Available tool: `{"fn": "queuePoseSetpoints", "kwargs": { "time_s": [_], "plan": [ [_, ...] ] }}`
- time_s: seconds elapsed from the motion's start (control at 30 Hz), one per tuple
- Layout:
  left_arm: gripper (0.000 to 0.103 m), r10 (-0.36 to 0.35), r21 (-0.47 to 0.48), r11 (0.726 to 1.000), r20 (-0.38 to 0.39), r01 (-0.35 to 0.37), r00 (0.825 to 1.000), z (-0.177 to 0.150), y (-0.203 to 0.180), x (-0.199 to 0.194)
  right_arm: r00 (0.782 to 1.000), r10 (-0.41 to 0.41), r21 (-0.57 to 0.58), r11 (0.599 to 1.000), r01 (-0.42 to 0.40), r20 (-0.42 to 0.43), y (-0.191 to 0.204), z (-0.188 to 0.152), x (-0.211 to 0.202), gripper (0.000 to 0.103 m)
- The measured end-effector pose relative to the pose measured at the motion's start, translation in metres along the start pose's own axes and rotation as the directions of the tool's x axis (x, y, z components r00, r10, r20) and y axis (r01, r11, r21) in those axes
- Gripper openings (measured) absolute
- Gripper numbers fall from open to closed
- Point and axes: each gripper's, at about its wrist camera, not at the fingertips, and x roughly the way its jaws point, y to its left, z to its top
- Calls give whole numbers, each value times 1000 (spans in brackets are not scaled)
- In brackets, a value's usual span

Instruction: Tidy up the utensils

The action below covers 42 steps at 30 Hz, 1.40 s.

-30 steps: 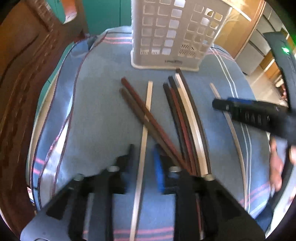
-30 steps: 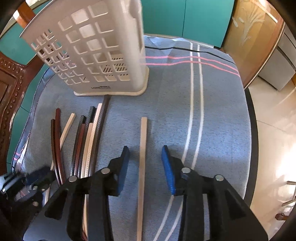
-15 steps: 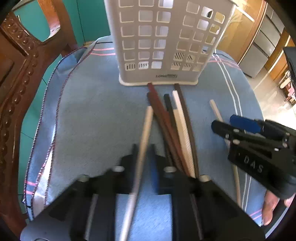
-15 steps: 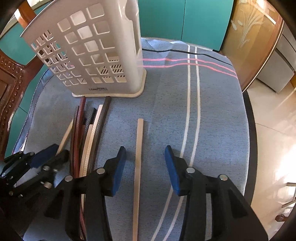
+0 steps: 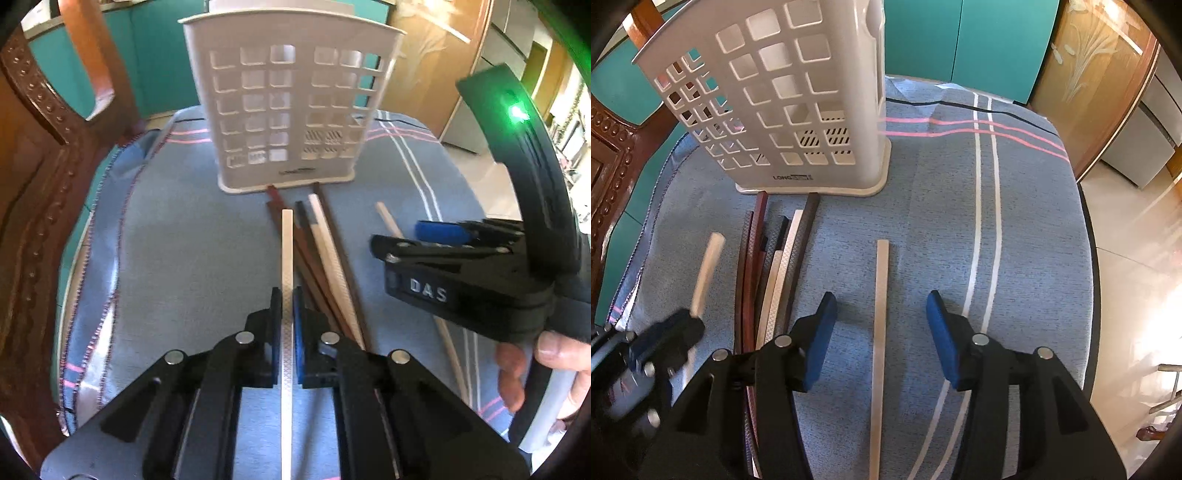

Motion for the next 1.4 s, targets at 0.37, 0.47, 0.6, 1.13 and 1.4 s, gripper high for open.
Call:
{"fn": "queuePoseSetpoints", "kwargs": {
  "time_s": [0.37,0.47,0.6,1.13,1.4],
  "plan": [
    [7,-90,-241,967,-39,78,995,-4,57,4,1000,24,33,999,-24,-6,-15,2,-4,51],
    [7,-90,-254,964,-42,76,995,-4,63,5,999,38,53,998,-38,-10,-21,5,-5,51],
    [7,-34,-213,977,-68,18,997,-6,53,11,999,37,50,998,-37,-9,-27,8,-8,51],
    [41,174,-125,975,-73,-182,982,3,41,26,998,-39,-36,999,41,44,-14,13,2,54],
    [42,153,-132,978,-77,-163,985,4,45,24,998,-43,-41,998,45,47,-1,16,3,55]
  ]
}}
